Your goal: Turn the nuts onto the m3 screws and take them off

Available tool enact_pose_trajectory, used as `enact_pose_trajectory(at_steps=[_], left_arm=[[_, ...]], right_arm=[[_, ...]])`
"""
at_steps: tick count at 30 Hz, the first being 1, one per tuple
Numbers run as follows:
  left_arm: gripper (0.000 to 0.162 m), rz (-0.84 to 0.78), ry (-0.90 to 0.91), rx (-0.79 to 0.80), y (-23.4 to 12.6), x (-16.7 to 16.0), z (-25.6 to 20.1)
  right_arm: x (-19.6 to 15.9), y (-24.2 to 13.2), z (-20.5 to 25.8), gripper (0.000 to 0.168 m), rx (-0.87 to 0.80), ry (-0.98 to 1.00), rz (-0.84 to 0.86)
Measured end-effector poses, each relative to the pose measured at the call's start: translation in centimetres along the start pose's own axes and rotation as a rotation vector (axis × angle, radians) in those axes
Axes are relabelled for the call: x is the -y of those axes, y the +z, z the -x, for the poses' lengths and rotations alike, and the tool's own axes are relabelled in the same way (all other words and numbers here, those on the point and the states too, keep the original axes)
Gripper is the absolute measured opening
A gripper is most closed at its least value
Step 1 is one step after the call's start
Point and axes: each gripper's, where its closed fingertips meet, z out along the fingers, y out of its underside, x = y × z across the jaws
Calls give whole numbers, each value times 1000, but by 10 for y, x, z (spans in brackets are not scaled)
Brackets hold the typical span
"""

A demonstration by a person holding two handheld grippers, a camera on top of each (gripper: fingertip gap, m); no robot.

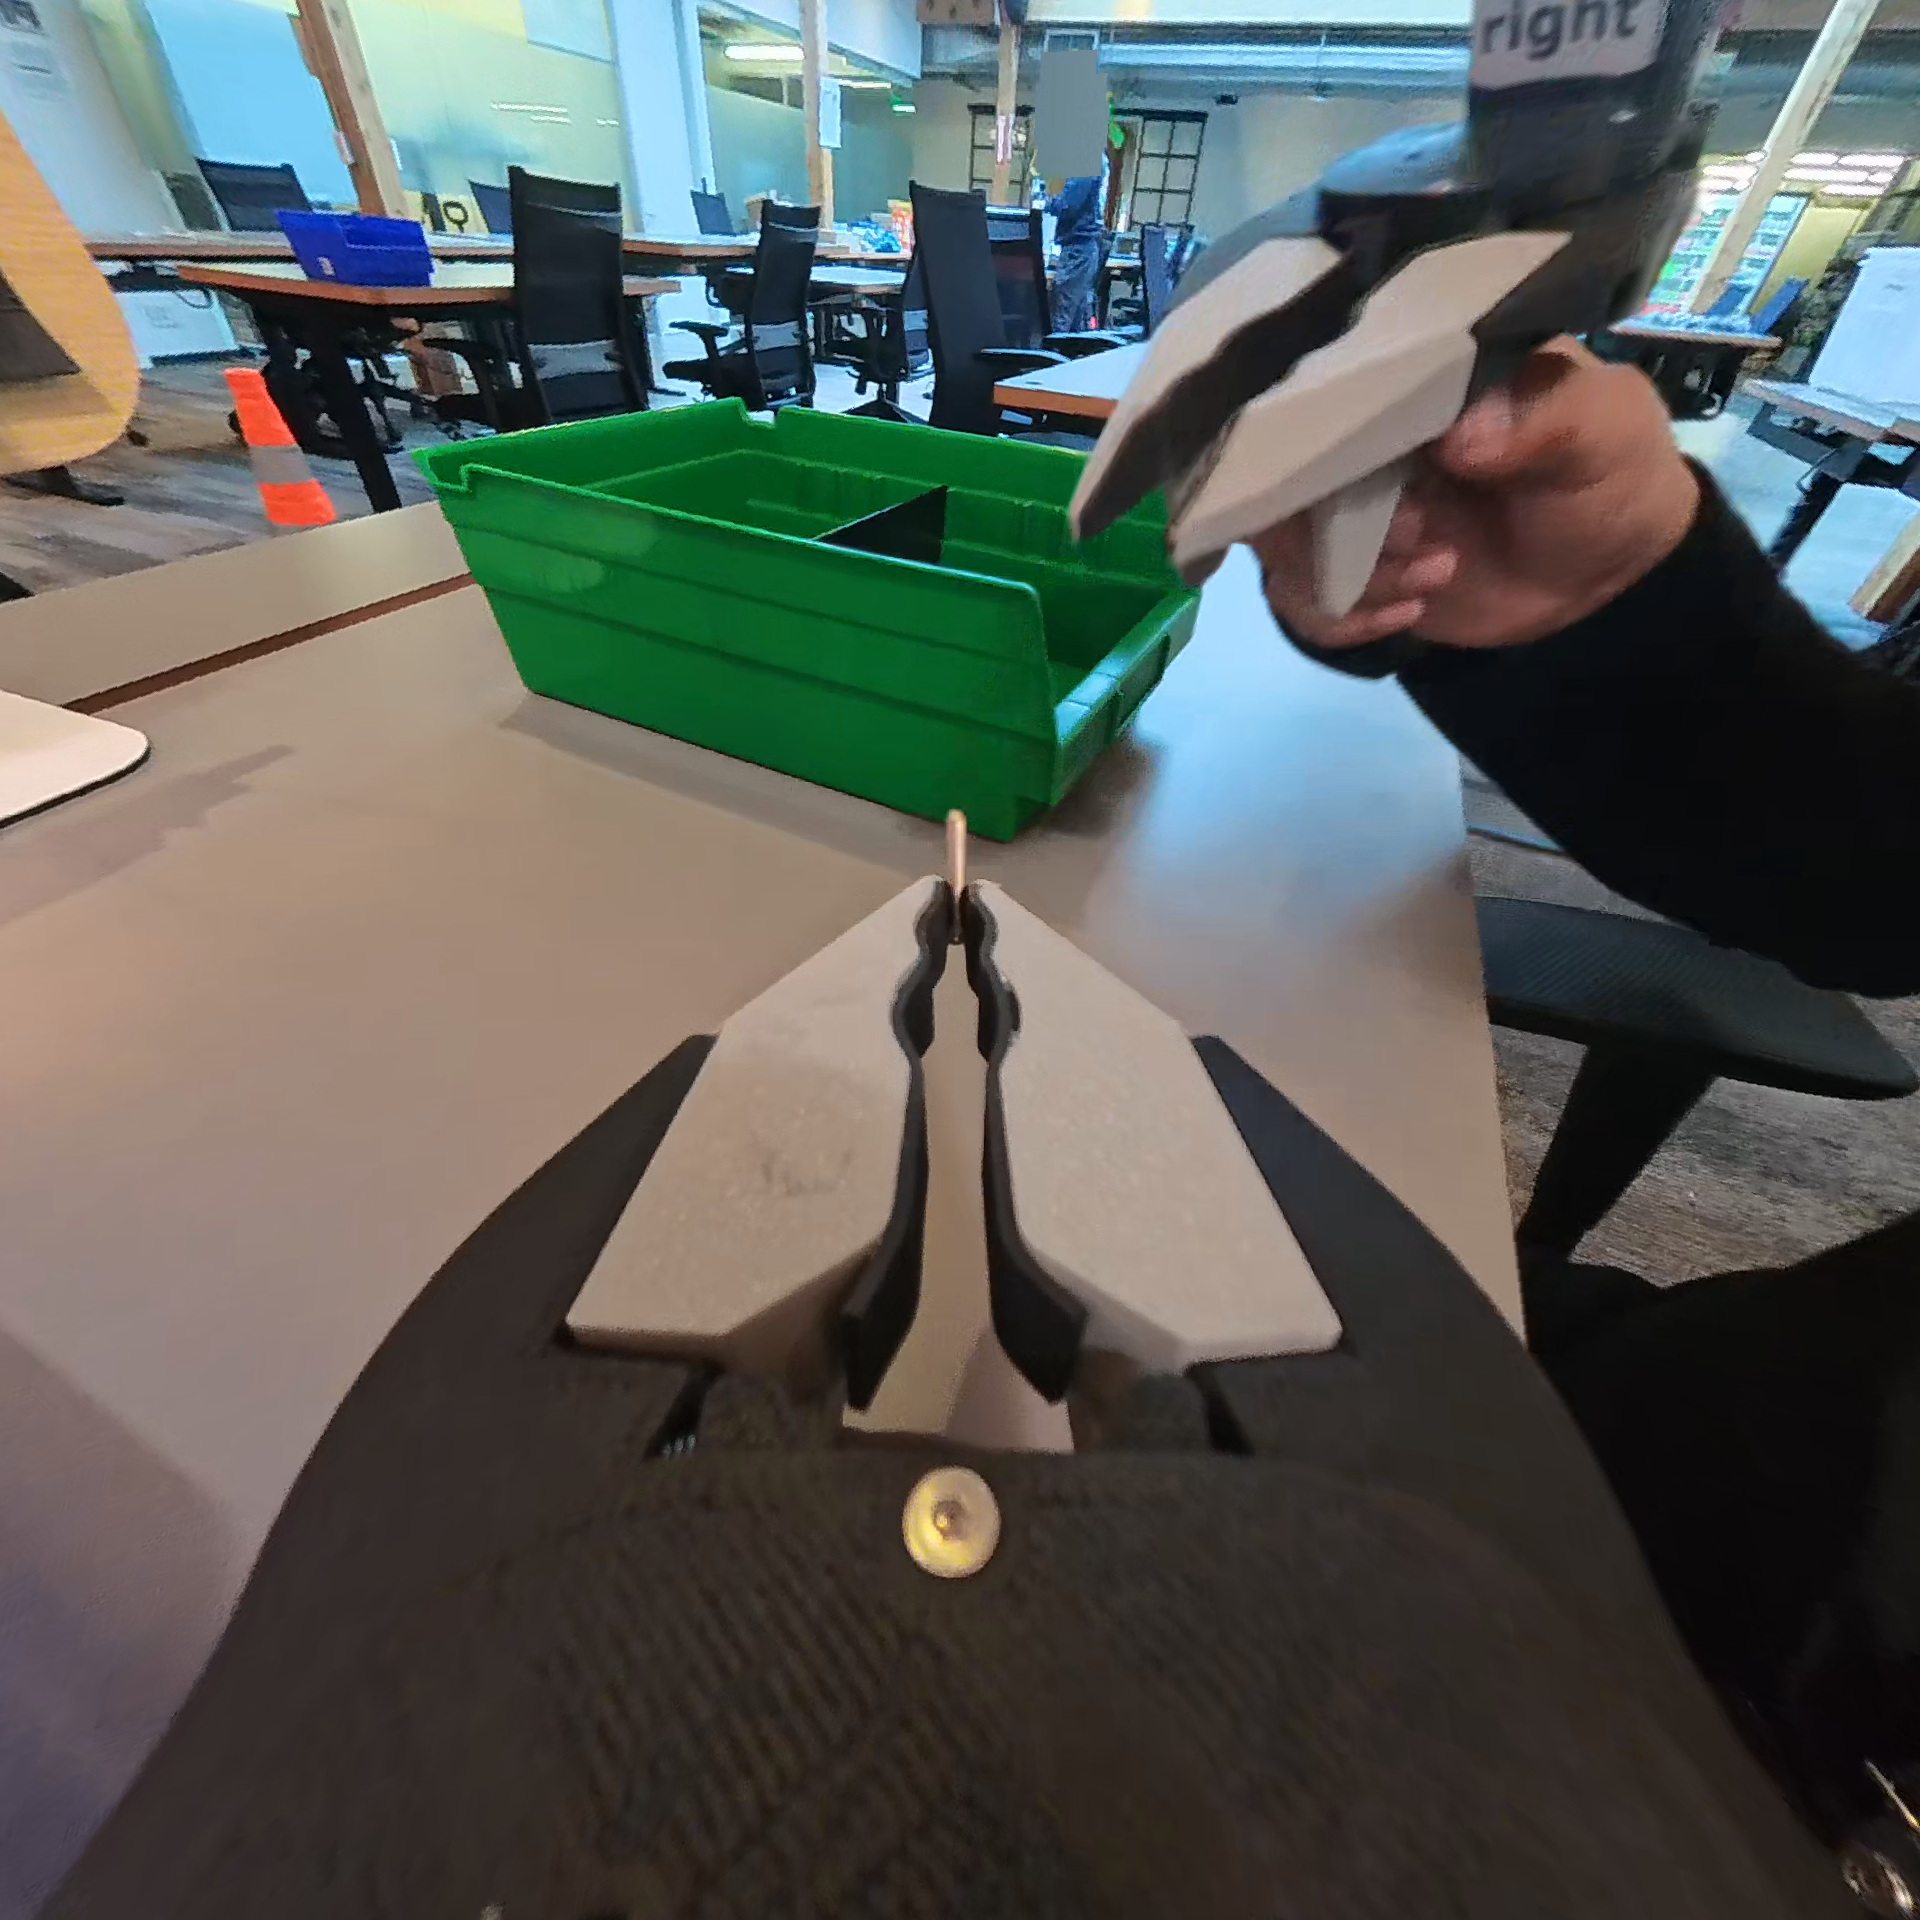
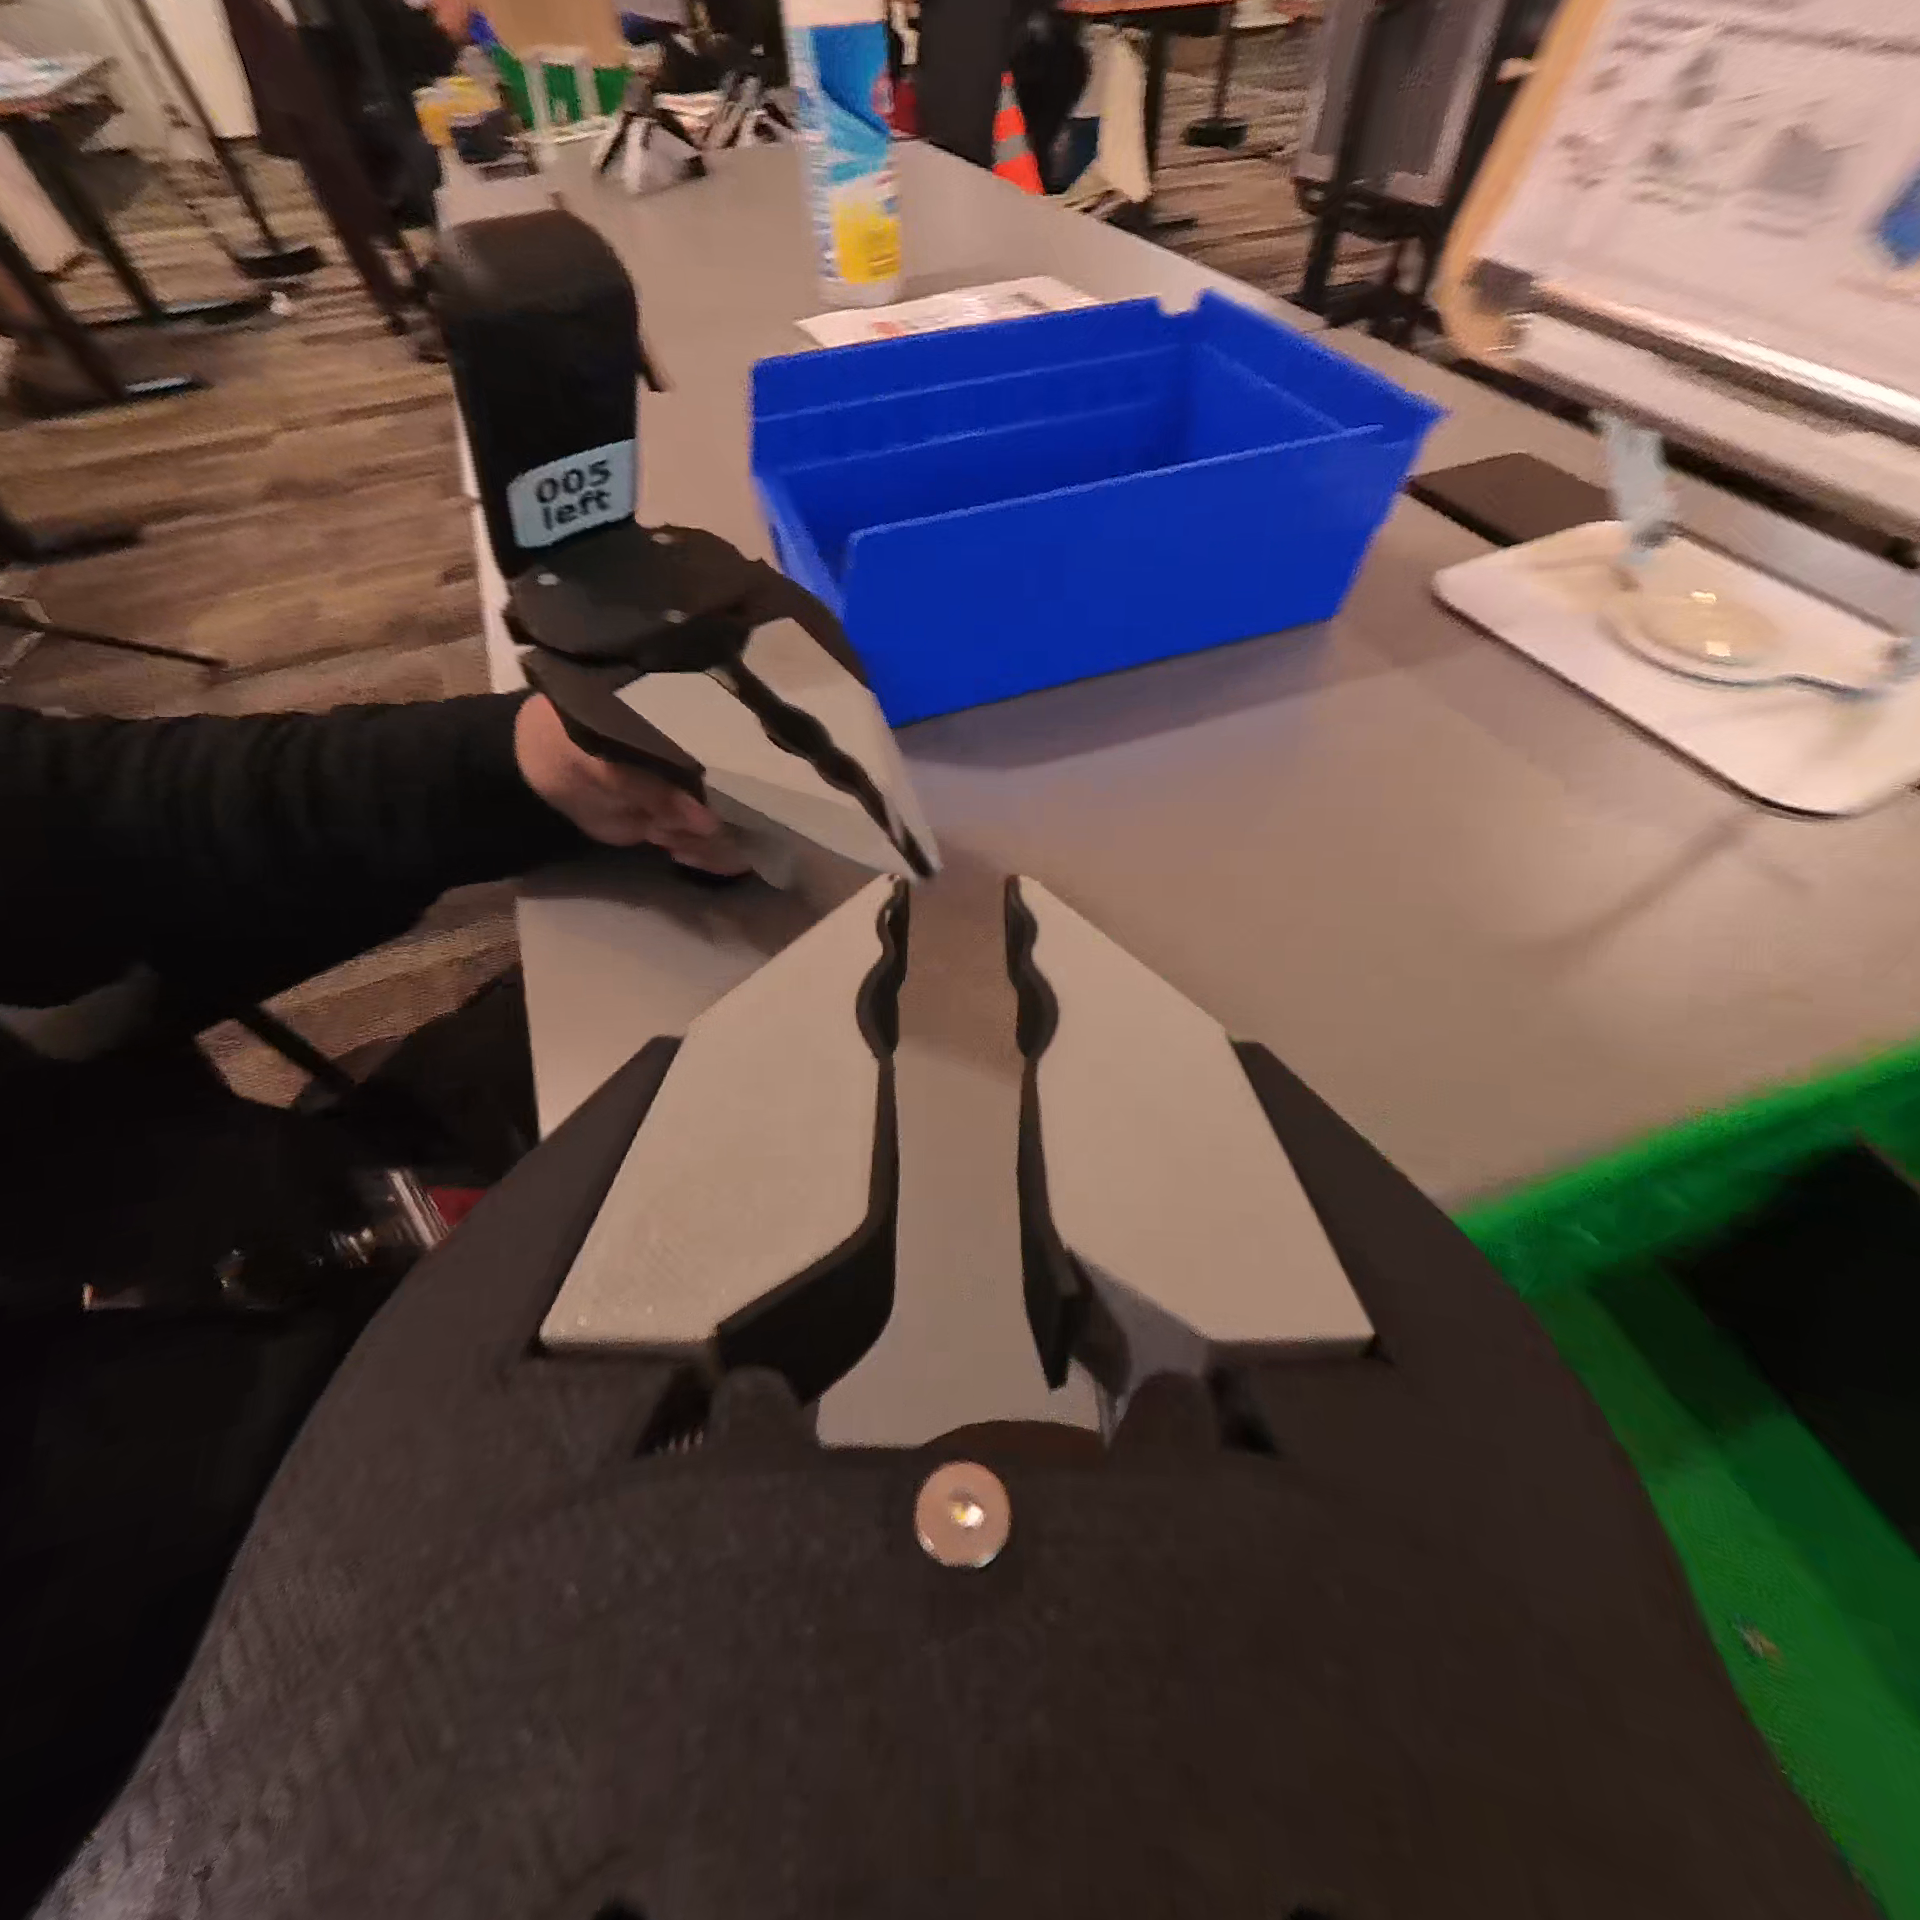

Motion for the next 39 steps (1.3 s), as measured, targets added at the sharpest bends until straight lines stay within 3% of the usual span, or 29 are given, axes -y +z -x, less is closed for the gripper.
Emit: enact_pose_trajectory(at_steps=[7, 9, 10, 18, 23, 29, 32, 39], left_arm=[[0, 6, 20, -22, 0, -1, -6], [0, 4, 20, -23, 0, 0, -6], [0, 2, 20, -22, 0, 0, -6], [0, -17, -16, 18, -1, 2, 2], [18, -73, -76, 85, -7, 9, 18], [18, -129, -105, 141, -16, 16, 31], [18, -98, -93, 170, -15, 11, 36], [17, -72, -62, 174, -12, 8, 33]], right_arm=[[-3, 62, 24, 21, 114, 27, 3], [-6, 69, 23, 10, 109, 24, 16], [-9, 72, 24, 0, 118, 17, 25], [-5, 72, 14, 0, 47, 4, -10], [-6, 66, 5, 0, -34, -29, 5], [8, 46, -13, 0, -120, -72, 9], [30, 22, -40, 0, -219, -108, -19], [90, -76, -167, 0, -604, -75, -101]])
